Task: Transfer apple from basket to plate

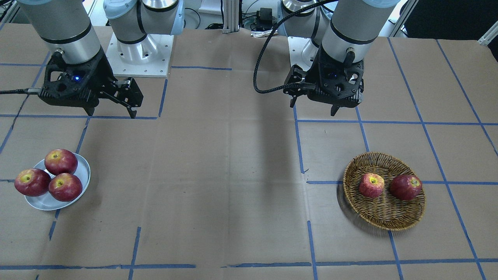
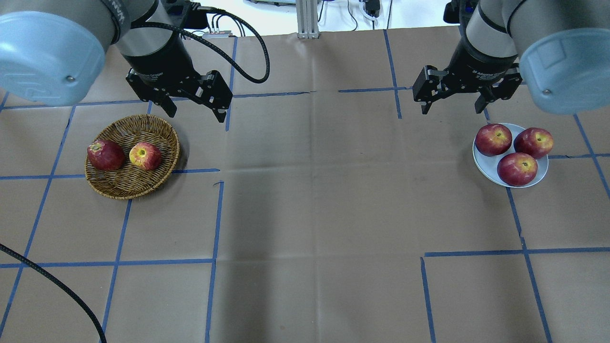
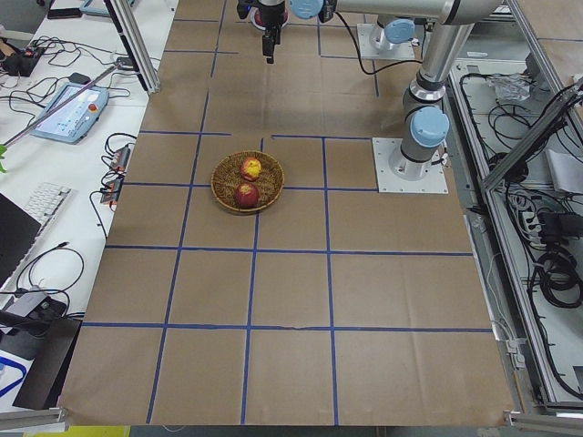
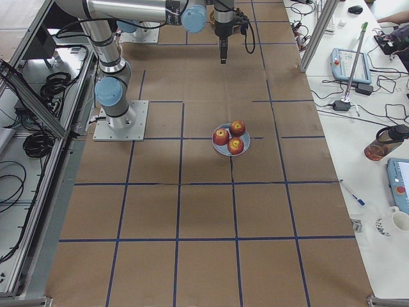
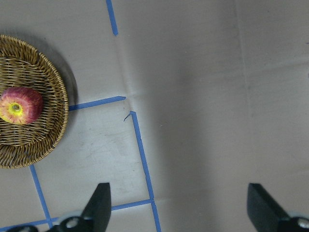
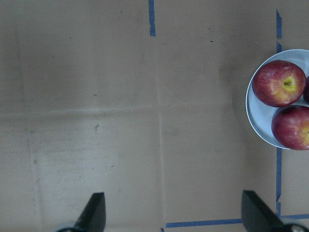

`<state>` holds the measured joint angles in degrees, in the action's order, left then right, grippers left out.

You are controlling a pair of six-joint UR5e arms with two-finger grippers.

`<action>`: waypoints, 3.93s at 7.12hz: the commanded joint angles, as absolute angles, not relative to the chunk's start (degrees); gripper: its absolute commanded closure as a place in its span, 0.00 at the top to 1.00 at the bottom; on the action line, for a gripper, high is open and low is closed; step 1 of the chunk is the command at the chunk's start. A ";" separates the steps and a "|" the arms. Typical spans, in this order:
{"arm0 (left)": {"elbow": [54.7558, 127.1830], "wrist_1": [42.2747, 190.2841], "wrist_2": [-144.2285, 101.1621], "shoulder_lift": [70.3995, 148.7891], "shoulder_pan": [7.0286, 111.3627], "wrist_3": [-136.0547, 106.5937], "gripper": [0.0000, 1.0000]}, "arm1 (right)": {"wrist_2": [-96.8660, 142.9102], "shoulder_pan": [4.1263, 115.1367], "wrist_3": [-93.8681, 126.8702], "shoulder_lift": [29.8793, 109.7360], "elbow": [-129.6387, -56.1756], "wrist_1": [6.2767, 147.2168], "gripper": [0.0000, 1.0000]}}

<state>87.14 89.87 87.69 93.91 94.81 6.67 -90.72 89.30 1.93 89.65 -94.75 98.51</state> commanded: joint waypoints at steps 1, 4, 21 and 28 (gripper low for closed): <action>87.28 89.74 87.63 94.04 94.83 6.77 0.99 | -90.70 89.30 1.93 89.65 -94.75 98.44 1.00; 87.28 89.82 87.71 93.87 94.83 7.03 0.99 | -90.70 89.30 1.93 89.65 -94.75 98.44 1.00; 92.36 81.84 88.24 99.84 81.24 25.59 0.99 | -90.79 89.21 1.93 89.65 -94.83 98.35 1.00; 103.33 56.20 94.37 109.06 72.86 45.88 0.99 | -90.79 89.30 1.93 89.65 -94.83 98.35 1.00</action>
<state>100.73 60.50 91.30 107.86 72.96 45.45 -90.79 89.30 1.93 89.65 -94.83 98.35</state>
